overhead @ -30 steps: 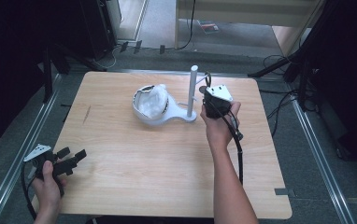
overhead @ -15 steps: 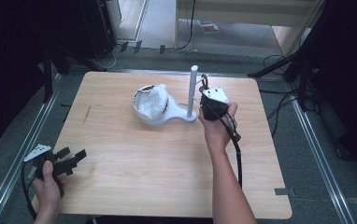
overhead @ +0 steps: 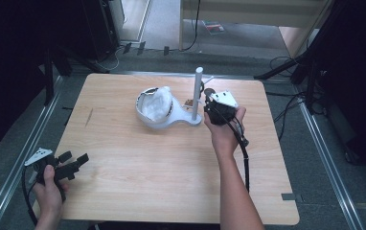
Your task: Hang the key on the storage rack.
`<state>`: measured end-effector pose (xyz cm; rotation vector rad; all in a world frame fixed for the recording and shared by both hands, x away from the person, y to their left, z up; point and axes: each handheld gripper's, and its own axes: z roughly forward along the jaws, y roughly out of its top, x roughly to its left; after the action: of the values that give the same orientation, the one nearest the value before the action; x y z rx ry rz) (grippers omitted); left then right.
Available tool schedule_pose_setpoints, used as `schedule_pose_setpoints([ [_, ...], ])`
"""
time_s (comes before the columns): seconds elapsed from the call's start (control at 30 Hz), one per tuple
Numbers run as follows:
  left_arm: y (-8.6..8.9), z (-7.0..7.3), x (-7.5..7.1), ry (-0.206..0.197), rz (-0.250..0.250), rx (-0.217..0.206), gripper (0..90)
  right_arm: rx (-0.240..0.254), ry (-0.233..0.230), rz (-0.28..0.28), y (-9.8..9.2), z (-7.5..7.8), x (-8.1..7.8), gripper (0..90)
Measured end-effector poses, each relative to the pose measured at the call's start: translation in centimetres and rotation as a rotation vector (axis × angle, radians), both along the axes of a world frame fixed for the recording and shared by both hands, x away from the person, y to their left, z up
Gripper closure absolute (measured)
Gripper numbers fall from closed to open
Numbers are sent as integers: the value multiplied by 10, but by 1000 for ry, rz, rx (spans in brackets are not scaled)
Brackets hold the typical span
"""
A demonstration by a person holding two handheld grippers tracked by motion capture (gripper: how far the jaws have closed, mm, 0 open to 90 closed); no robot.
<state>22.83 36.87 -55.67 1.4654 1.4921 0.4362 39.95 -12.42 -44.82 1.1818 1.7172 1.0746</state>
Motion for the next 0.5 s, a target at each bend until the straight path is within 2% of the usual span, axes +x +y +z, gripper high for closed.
schedule_pose_setpoints([
  [0.3,0,0,0,1,-1,2,147,19,13,-14,-13,-4,-4,610],
  [0.5,0,0,0,2,-2,3,147,47,23,-11,-23,-8,-9,515],
])
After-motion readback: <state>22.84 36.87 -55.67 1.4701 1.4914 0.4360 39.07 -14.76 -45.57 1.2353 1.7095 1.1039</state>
